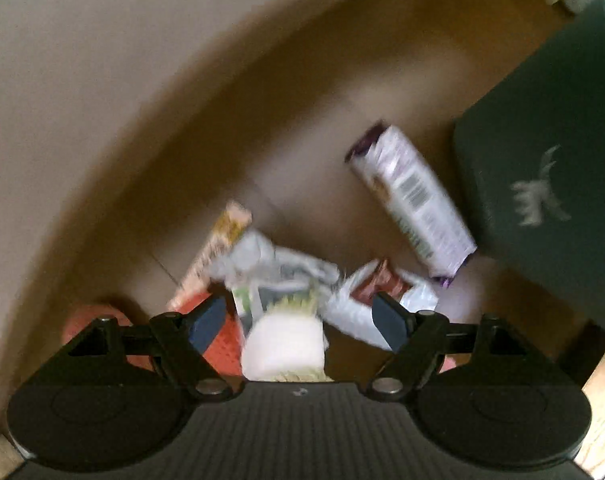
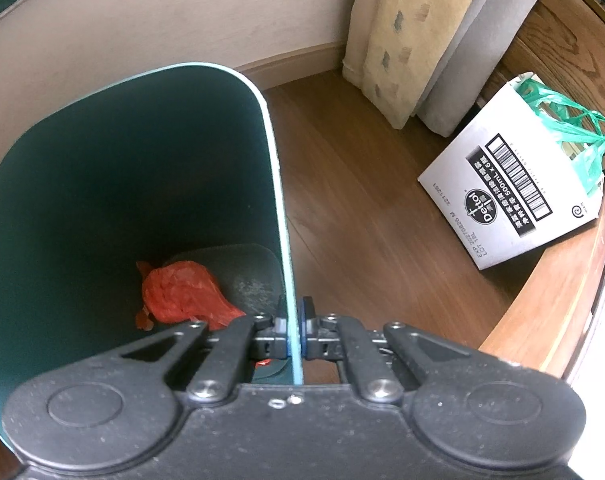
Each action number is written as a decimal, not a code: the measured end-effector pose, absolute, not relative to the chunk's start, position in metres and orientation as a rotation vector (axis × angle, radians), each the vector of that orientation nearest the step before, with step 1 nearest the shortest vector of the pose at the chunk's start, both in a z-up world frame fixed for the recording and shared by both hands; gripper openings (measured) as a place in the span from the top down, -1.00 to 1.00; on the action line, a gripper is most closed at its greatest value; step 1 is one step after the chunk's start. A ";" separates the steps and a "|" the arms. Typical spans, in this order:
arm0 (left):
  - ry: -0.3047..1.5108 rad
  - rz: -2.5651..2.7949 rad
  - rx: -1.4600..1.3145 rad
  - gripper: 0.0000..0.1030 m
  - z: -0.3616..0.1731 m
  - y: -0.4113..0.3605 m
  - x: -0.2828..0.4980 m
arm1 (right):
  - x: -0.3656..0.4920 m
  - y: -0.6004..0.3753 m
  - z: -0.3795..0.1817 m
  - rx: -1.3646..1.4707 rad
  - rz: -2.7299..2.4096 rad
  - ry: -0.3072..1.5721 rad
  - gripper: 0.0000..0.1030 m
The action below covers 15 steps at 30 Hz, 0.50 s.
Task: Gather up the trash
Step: 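Grasp the white tissue from the pile with the left tool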
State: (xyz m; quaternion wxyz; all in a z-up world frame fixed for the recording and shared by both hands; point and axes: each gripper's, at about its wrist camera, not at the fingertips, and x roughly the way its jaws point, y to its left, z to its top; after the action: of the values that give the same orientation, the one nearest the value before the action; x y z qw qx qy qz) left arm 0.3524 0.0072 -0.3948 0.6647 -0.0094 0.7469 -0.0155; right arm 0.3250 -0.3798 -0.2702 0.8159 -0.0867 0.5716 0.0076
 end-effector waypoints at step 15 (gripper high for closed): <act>1.893 -0.201 0.150 -0.55 -0.506 0.011 0.283 | 0.326 -0.383 -0.282 -0.219 0.038 1.258 0.93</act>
State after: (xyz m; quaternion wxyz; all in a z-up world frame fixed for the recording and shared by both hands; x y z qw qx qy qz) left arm 0.2825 0.0107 -0.5064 0.5778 0.0641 0.8091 -0.0859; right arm 0.3258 -0.3827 -0.2820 0.8028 -0.1021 0.5872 0.0176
